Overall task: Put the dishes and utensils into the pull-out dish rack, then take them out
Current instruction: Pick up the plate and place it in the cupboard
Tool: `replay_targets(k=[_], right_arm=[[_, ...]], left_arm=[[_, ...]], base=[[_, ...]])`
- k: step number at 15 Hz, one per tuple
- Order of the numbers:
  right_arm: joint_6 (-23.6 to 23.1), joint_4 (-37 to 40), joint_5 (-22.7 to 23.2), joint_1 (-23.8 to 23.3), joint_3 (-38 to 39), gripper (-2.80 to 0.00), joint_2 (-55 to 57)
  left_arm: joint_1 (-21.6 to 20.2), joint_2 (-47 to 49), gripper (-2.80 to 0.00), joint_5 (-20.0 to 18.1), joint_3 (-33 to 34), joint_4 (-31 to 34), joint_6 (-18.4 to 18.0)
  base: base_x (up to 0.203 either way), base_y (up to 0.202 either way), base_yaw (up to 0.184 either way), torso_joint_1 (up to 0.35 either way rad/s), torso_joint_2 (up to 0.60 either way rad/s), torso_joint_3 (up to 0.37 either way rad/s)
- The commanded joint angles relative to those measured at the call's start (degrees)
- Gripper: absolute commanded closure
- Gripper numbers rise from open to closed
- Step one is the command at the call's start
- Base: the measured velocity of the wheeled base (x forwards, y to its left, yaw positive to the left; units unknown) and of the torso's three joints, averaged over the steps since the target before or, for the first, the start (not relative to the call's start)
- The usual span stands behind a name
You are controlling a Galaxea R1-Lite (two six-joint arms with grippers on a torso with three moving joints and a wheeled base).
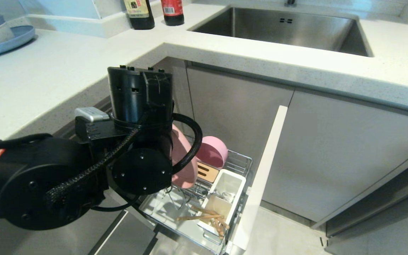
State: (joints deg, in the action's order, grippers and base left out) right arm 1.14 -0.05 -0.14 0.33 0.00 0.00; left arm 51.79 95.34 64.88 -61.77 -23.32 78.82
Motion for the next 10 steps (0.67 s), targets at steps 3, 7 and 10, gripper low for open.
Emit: replay_targets(k=[3, 7, 10], right_arm=[[0.0, 0.0, 0.0, 0.0, 0.0, 0.00, 0.0], [0.0, 0.0, 0.0, 0.0, 0.1, 0.00, 0.0], [0.0, 0.0, 0.0, 0.0, 0.1, 0.00, 0.0]], left_arm=[[-1.3, 1.7, 0.00, 0.3, 0.8, -0.1, 2.1], [-2.6, 3.1, 0.00, 0.4, 2.1, 0.2, 4.0], [-3.1, 4.1, 0.00, 0.3, 2.4, 0.3, 5.2]], base=[[0.000, 0.000, 0.000, 0.000, 0.00, 0.000], [0.000, 0.000, 0.000, 0.000, 0.00, 0.000], [0.000, 0.000, 0.000, 0.000, 0.00, 0.000]])
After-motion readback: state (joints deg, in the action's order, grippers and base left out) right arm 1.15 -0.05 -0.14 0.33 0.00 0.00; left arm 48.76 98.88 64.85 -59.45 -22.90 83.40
